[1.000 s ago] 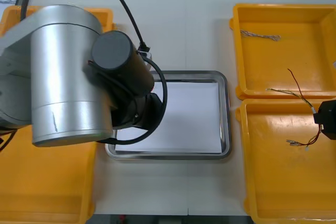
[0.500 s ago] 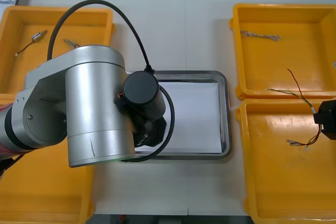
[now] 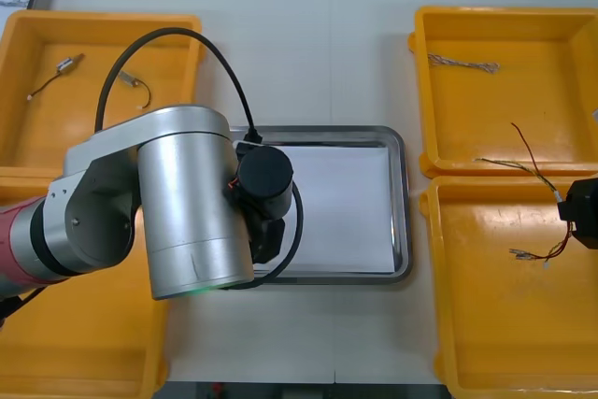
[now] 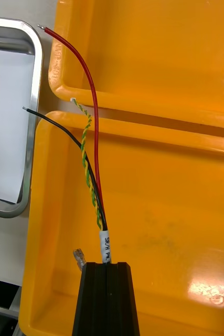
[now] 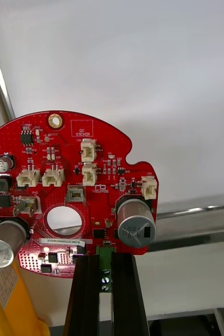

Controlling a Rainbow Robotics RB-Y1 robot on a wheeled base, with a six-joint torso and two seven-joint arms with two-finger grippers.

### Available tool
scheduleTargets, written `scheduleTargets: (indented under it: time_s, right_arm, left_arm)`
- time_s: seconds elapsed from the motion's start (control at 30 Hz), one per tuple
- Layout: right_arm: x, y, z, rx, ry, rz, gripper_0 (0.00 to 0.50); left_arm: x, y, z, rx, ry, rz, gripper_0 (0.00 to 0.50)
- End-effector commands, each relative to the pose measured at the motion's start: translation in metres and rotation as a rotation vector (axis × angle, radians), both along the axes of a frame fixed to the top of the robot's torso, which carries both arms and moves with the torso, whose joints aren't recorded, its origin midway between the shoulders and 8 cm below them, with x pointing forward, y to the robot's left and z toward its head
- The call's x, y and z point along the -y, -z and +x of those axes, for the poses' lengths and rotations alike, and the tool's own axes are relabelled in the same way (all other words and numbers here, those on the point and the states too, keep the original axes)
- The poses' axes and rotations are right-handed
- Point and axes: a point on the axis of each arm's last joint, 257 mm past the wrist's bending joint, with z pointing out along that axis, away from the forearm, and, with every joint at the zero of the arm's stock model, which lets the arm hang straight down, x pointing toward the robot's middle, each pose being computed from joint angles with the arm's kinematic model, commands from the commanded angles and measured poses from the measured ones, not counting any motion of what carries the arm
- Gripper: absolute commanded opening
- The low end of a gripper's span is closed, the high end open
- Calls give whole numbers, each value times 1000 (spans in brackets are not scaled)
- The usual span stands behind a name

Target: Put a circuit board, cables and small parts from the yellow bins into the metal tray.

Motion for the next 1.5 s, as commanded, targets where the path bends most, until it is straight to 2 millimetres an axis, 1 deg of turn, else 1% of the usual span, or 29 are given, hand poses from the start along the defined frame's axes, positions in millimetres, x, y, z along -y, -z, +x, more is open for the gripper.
scheduleTargets:
  time_s: [0.03,0.17,0.4,0.63,0.7,0.83,0.97,1.13,1.4,1.5]
  right_arm:
    - [-5,-8,1,17,2,-3,0]
    - [-5,-8,1,17,2,-3,0]
    - [-5,-8,1,17,2,-3,0]
    - [-5,-8,1,17,2,-3,0]
    - [-5,-8,1,17,2,-3,0]
    - [-5,-8,1,17,2,-3,0]
    - [-5,-8,1,17,2,-3,0]
    - [-5,-8,1,17,2,-3,0]
    - [-5,-8,1,17,2,-3,0]
    - [-5,-8,1,17,2,-3,0]
  left_arm:
    - [2,10,-3,-11,33,30,0]
    - [0,15,-4,-15,35,39,0]
    - [-3,30,-8,-20,43,72,0]
    - [3,40,-15,-27,66,85,0]
    - [1,41,-15,-31,65,90,0]
    - [4,46,-12,-26,73,92,0]
    - [13,50,-2,-5,89,71,0]
    - [19,54,4,10,107,52,0]
    - [7,71,5,10,101,100,0]
    - [4,73,5,10,103,109,0]
